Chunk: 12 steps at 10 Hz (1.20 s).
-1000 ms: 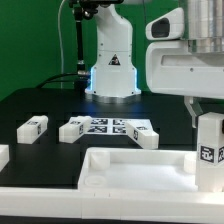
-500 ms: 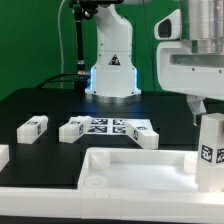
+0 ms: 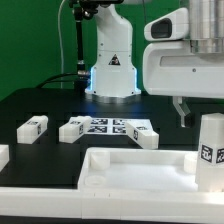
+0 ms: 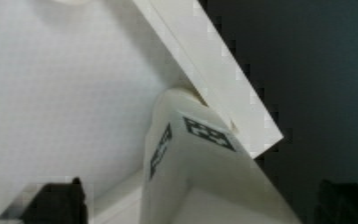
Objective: Assemble desk
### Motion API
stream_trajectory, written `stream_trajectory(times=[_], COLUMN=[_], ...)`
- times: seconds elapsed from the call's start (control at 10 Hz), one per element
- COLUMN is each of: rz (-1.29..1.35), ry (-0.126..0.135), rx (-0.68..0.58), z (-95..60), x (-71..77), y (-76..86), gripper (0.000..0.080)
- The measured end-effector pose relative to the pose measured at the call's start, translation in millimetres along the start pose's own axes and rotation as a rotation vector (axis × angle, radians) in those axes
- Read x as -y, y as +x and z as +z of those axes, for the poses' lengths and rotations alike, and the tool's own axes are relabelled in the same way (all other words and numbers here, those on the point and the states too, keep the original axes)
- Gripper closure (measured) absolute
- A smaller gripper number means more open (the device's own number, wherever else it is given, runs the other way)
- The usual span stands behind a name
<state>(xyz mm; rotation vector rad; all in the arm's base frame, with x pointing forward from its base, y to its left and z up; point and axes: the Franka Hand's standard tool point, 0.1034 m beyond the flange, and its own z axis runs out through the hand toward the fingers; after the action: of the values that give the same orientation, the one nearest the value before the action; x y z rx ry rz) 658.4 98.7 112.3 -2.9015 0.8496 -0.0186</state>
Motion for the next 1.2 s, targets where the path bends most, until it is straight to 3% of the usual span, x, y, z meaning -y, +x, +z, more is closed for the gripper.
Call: stream_trajectory(times=[0.3,0.6,1.0,1.2], rz=[-0.323,-0.590,-0.762,-0.762], ry=[-0.014,-0.048,-0.050,-0.049], rx=[-0.012,-0.024,-0.023,-0.023], z=[-2.4,-2.9,-1.7,-1.7], x=[0.8,1.8,2.4,2.2], y=[2.7,2.8,1.8,1.9], gripper=[0.0151,0.0151,0.0151,0.0409])
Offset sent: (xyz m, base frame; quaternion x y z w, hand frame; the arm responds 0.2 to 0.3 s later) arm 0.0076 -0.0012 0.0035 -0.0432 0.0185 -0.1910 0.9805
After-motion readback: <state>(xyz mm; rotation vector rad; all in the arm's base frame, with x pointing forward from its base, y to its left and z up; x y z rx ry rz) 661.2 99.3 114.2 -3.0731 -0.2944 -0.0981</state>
